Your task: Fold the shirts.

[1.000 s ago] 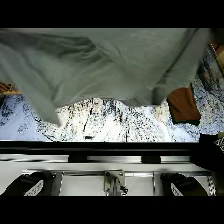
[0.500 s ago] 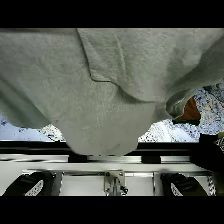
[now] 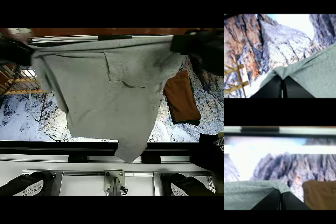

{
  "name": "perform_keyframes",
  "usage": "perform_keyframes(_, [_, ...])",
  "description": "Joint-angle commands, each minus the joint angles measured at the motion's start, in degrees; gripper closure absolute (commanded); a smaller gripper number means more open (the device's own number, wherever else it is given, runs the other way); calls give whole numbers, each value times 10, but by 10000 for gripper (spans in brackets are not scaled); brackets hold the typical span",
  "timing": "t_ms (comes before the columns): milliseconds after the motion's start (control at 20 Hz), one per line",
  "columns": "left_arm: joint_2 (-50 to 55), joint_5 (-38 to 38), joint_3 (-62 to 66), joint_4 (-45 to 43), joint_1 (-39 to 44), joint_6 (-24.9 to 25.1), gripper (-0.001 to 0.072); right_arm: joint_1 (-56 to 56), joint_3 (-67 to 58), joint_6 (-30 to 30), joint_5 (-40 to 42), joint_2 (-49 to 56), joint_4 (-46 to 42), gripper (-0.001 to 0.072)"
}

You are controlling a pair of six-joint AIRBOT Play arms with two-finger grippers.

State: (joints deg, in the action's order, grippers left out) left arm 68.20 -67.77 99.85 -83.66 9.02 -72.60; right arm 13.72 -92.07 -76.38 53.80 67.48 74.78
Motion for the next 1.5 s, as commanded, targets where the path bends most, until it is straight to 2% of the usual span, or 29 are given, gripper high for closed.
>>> perform_keyframes(0, [115,86,-10,-4,-1,1,676,-1,-1,39,-20,123,-87,650])
perform_keyframes(150, [191,109,-10,1,0,-1,676,-10,-1,69,-44,191,-112,650])
perform_keyframes(250, [232,91,-10,32,1,-1,675,-24,-1,129,-44,227,-90,650])
perform_keyframes(350, [266,62,-10,74,1,-9,675,-41,-1,150,-45,255,-23,650])
perform_keyframes(550, [313,-9,-10,135,0,-88,659,-53,-1,149,-45,278,95,646])
perform_keyframes(600, [315,-29,-10,134,0,-94,522,-53,-1,148,-44,274,112,537])
perform_keyframes(650, [314,-56,-7,134,-5,-94,264,-56,-1,143,-40,265,122,260])
perform_keyframes(700, [313,-93,3,134,-15,-94,141,-62,-1,121,-29,249,129,166])
perform_keyframes(800, [308,-182,35,134,-50,-98,149,-81,-1,70,19,209,127,166])
perform_keyframes(850, [300,-216,43,134,-74,-98,184,-98,-1,43,52,188,126,167])
perform_keyframes(950, [278,-254,31,134,-123,-103,184,-148,-1,-10,148,160,139,167])
perform_keyframes(1050, [256,-266,-19,139,-161,-108,183,-199,2,-58,239,156,191,167])
perform_keyframes(1150, [238,-252,-104,174,-179,-105,174,-240,35,-89,279,156,287,167])
perform_keyframes(1250, [225,-208,-205,232,-176,-74,174,-259,91,-99,277,156,358,164])
perform_keyframes(1450, [224,-114,-342,268,-145,-61,174,-245,181,-105,248,156,366,164])
